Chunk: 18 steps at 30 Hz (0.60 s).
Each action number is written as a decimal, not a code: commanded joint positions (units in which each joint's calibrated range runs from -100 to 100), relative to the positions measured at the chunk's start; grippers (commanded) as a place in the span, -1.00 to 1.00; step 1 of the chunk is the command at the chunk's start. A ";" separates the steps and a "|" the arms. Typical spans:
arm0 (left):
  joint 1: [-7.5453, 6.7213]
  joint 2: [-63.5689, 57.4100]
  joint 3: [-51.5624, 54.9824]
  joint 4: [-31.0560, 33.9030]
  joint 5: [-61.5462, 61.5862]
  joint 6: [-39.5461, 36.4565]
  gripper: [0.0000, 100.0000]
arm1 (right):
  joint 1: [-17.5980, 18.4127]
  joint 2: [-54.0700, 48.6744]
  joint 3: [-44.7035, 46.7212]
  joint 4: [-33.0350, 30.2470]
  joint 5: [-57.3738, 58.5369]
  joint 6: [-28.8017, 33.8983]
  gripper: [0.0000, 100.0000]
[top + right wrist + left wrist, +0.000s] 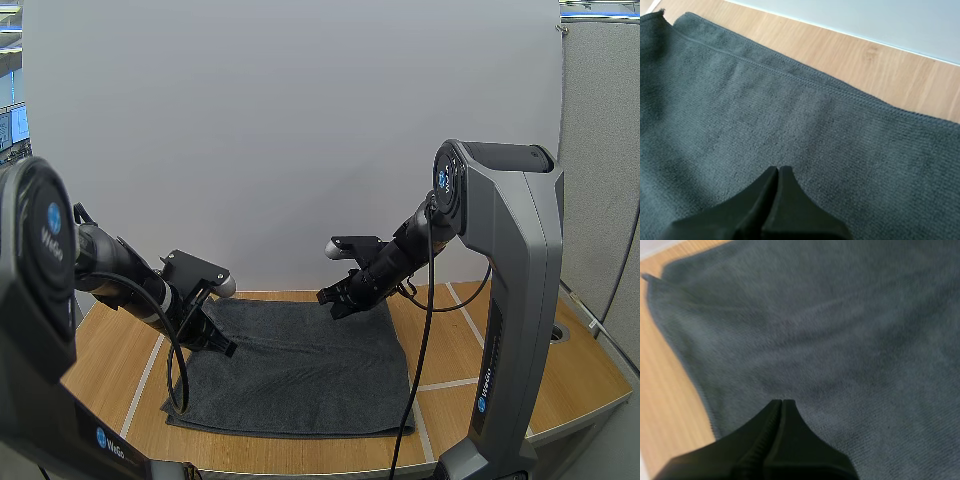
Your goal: Fold the towel
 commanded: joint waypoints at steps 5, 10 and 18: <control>-0.02 13.35 0.13 -1.68 -3.36 5.80 -1.00 | 0.05 0.52 -0.87 0.13 0.35 0.07 -1.00; -0.02 16.80 0.13 -1.53 -5.43 6.40 -1.00 | 0.35 2.12 -0.87 0.00 0.16 -0.17 -1.00; -0.02 17.56 0.13 -1.33 -6.54 7.10 -1.00 | 0.86 5.30 -0.87 -0.26 -5.52 -0.36 -1.00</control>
